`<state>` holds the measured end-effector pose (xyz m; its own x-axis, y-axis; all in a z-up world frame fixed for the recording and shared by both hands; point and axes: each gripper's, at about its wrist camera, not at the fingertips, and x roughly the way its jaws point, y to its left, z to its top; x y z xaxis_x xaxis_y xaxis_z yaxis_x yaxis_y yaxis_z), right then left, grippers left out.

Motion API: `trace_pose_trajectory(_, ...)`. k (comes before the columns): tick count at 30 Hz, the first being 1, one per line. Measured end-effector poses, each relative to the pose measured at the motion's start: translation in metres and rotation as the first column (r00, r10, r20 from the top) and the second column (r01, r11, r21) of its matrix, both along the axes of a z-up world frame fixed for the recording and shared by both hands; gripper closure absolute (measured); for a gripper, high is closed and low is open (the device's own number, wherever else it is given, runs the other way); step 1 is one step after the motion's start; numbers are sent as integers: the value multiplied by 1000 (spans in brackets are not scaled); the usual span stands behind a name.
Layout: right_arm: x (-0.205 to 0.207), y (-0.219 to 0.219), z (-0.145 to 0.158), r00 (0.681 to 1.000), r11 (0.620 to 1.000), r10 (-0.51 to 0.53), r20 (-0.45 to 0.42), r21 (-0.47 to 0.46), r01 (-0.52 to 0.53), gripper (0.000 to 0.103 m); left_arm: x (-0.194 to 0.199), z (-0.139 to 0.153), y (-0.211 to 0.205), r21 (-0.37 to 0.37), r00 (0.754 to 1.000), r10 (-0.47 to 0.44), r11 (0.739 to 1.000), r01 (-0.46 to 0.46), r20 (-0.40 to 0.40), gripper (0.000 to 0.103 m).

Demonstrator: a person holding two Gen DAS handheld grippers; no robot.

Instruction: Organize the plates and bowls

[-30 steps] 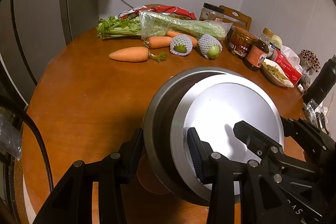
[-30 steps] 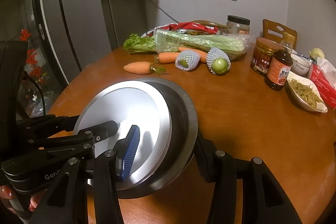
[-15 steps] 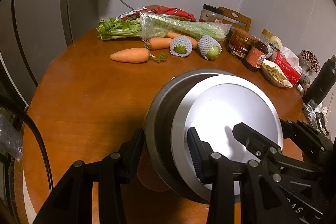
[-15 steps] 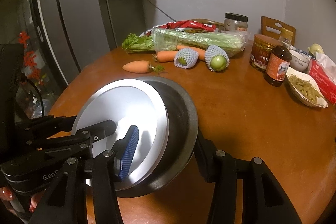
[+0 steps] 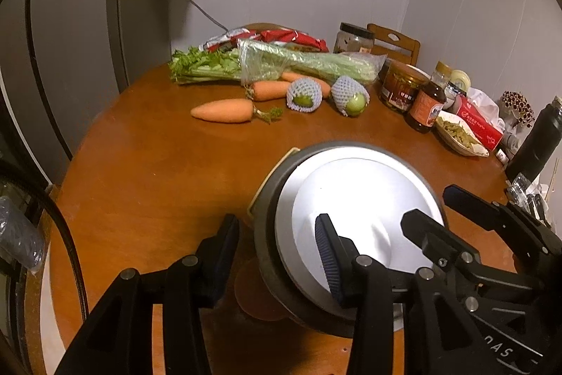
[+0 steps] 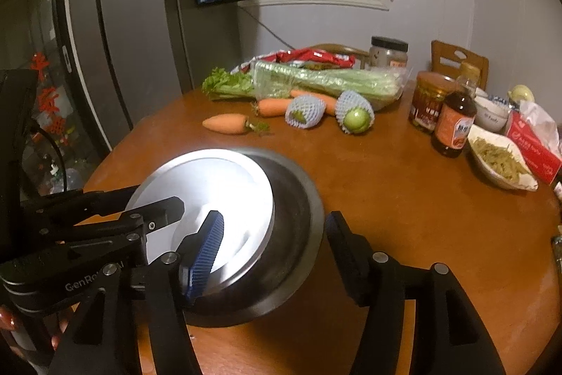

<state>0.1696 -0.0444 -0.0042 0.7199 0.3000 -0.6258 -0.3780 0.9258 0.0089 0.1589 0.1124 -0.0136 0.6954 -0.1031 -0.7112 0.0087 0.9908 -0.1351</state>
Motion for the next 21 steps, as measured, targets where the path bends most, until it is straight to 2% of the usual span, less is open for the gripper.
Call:
trace_pose_trajectory(13, -41, -10, 23, 998, 1000, 6, 64, 9, -6, 39, -52, 24, -7, 76, 996, 45, 996, -50, 72, 54)
trace_pose_trajectory(21, -79, -17, 11, 999, 999, 14, 40, -32, -13, 36, -103, 18, -18, 127, 995, 77, 988, -84, 58, 50)
